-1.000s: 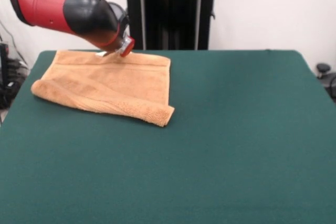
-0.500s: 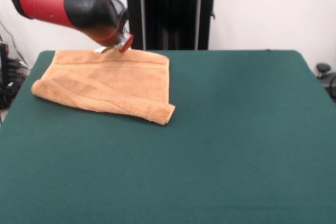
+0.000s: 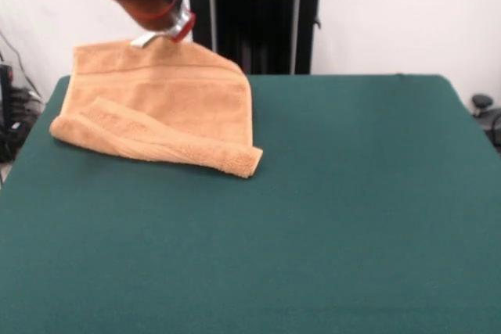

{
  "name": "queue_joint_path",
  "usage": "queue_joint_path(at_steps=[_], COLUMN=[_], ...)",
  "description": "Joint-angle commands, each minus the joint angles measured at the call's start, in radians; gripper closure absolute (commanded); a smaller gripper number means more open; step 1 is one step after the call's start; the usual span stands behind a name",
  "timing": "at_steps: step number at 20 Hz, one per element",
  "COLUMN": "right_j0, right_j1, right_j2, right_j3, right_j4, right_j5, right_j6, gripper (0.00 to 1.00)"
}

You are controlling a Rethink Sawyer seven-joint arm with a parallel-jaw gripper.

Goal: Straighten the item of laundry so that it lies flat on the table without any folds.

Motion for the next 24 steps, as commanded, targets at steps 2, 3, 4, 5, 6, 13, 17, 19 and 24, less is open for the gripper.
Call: queue_joint_path(at_steps=[2, 3, 4, 5, 6, 13, 17, 19, 24], right_j0=[0.048, 0.048, 0.048, 0.049, 0.049, 0.045, 0.046, 0.053, 0.107], right_j1=[-0.053, -0.056, -0.059, -0.063, -0.064, -0.060, -0.058, -0.066, -0.157], right_j2=[0.004, 0.005, 0.005, 0.005, 0.005, 0.008, 0.007, 0.003, -0.020], right_j3=[0.074, 0.077, 0.081, 0.083, 0.084, 0.087, 0.085, 0.084, 0.035], right_j4=[0.030, 0.031, 0.031, 0.030, 0.030, 0.033, 0.032, 0.030, 0.010], right_j5=[0.146, 0.146, 0.146, 0.145, 0.145, 0.130, 0.130, 0.141, 0.309], right_j6=[0.046, 0.047, 0.048, 0.048, 0.047, 0.046, 0.050, 0.052, 0.033], gripper=[1.00, 1.00, 1.00, 1.00, 1.00, 1.00, 1.00, 1.00, 1.00])
